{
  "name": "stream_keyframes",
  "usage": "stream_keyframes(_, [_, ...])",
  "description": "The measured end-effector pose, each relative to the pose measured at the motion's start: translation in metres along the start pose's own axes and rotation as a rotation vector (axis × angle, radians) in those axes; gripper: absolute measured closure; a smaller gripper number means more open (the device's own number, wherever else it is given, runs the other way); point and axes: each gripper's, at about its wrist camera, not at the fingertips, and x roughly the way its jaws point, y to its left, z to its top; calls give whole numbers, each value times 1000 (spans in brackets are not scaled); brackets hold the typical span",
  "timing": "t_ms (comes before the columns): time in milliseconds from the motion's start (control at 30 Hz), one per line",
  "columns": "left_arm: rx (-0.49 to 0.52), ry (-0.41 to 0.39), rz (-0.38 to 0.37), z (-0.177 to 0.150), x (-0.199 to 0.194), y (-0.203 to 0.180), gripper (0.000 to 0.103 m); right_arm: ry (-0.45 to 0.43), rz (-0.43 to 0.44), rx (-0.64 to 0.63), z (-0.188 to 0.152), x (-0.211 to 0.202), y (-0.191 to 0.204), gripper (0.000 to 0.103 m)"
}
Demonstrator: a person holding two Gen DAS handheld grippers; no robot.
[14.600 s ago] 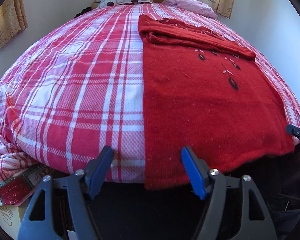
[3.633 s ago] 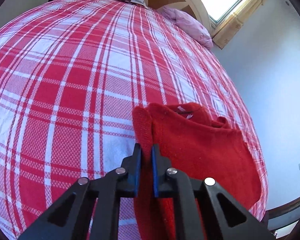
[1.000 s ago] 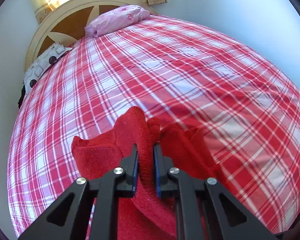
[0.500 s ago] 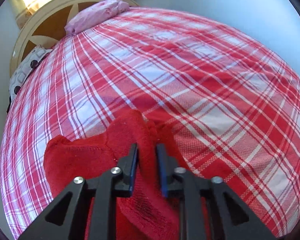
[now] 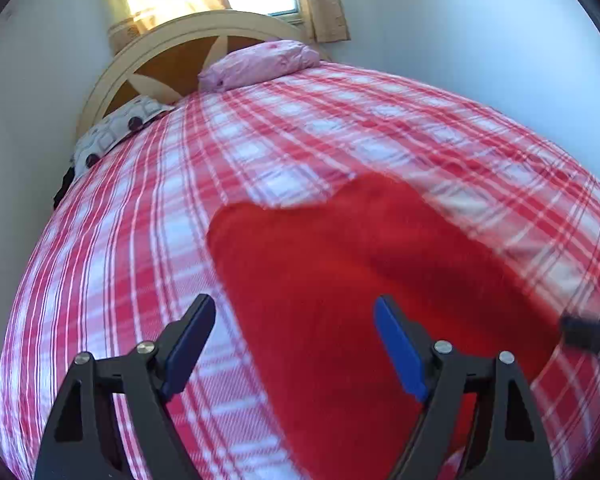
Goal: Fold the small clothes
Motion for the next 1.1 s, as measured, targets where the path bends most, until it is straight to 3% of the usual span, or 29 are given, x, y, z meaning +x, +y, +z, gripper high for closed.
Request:
stream_keyframes(33, [-11,-5,7,-12,-1,4,19,-18,9,6,3,-2,1,51])
stream_keyframes(100, [-45,-23,-7,-27,-2,10,17,-22,15,-16,16,1,12,42])
stream_keyframes(167, [-96,-28,-39,-36,0,16,5,-32,32,-65,34,7,25,42])
stream_keyframes(233, [-141,-27,-71,-40,4,20,4,-35,24,-106,54,17,35,42])
stream_keyframes(400, [-226,-47,-153,-60,14,24,0,89,25,-85,103,78,38,42])
stream_keyframes(567, [-288,-100,-209,-72,8,35,0,272,-23,-24,116,148,18,42])
stream_keyframes(600, [-294,-94,-219,-73,10,36,0,300,-42,-22,115,158,15,50])
stream_keyframes(633, [-303,-82,-238,-73,13,38,0,307,-64,-30,114,164,13,84])
stream_keyframes(733, [-332,-50,-279,-74,20,42,0,277,-43,-66,107,153,23,88])
stream_keyframes(867, [-347,-26,-330,-77,27,46,0,194,-86,-96,104,129,28,88])
stream_keyframes(967, [-353,-1,-353,-77,32,46,0,270,-139,-89,96,151,11,84])
stream_keyframes(1100, [-360,0,-351,-79,31,46,0,210,-139,-61,97,137,6,65])
